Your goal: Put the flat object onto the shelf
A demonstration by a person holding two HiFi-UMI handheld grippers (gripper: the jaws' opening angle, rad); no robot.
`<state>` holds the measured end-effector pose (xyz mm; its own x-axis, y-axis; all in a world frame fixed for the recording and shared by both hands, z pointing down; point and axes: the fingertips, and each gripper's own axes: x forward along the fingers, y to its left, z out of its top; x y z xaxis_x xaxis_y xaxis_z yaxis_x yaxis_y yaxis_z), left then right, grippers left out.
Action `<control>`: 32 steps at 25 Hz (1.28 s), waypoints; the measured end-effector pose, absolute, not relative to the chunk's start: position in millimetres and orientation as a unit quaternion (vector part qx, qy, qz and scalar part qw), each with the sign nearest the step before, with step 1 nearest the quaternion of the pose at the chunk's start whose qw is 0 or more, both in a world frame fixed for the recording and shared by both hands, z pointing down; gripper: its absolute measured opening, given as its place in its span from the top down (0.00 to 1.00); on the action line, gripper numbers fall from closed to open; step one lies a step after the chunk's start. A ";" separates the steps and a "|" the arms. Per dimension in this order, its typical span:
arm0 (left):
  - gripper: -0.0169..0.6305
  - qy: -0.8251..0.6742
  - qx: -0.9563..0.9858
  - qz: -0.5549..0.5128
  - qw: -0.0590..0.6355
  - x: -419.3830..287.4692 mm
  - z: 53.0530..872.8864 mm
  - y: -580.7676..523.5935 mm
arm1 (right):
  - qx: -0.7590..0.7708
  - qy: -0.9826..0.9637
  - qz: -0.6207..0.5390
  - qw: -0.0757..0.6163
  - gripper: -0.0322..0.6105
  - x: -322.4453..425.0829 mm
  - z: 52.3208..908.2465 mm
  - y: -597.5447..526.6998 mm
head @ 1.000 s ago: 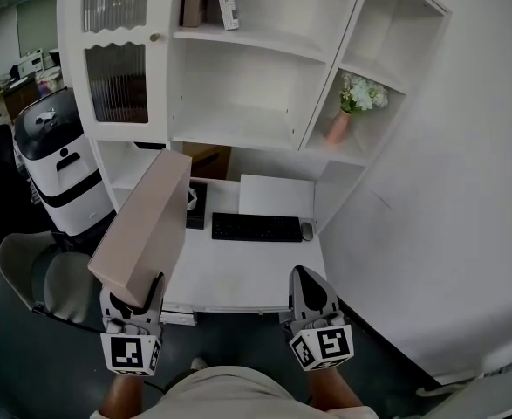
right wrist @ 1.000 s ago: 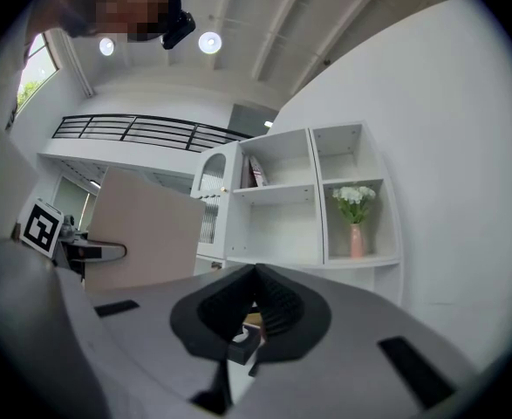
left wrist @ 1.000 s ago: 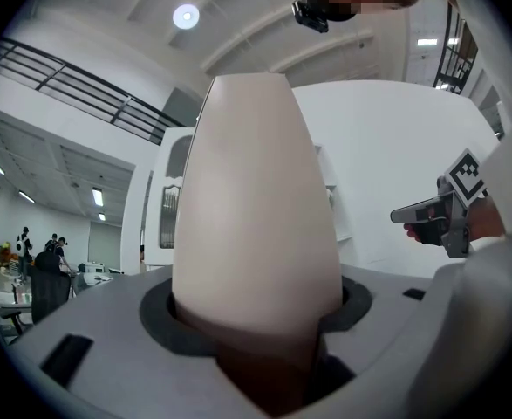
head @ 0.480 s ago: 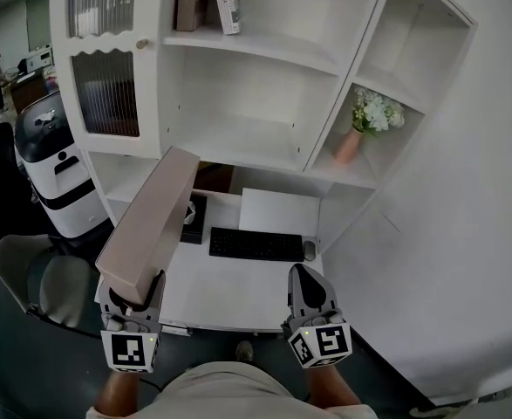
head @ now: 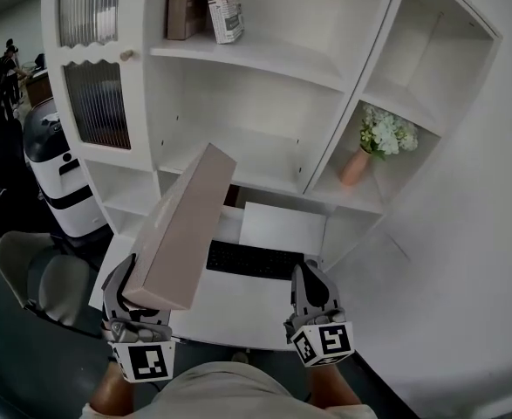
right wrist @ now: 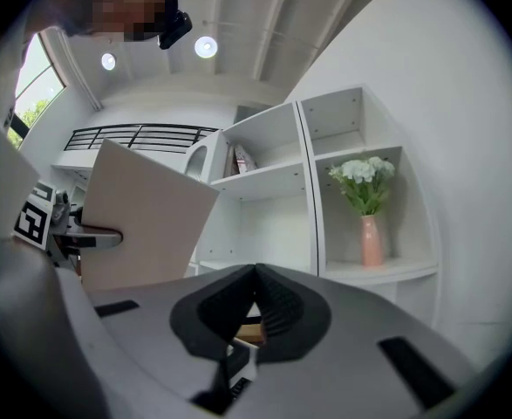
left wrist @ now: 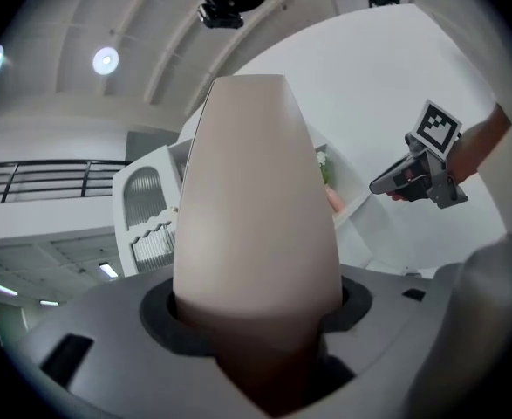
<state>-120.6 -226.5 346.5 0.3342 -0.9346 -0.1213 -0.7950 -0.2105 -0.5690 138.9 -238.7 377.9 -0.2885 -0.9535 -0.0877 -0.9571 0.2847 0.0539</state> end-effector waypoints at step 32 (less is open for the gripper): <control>0.55 0.457 -0.577 -0.369 0.568 -20.6 321.7 -309.9 | -0.613 0.789 0.035 0.032 0.95 204.8 386.5 -243.4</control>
<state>-20.6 -309.9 321.7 0.3109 -0.9459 -0.0933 -0.1072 0.0626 -0.9923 204.8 -243.4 386.5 -0.2463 -0.9646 -0.0940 -0.9692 0.2459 0.0155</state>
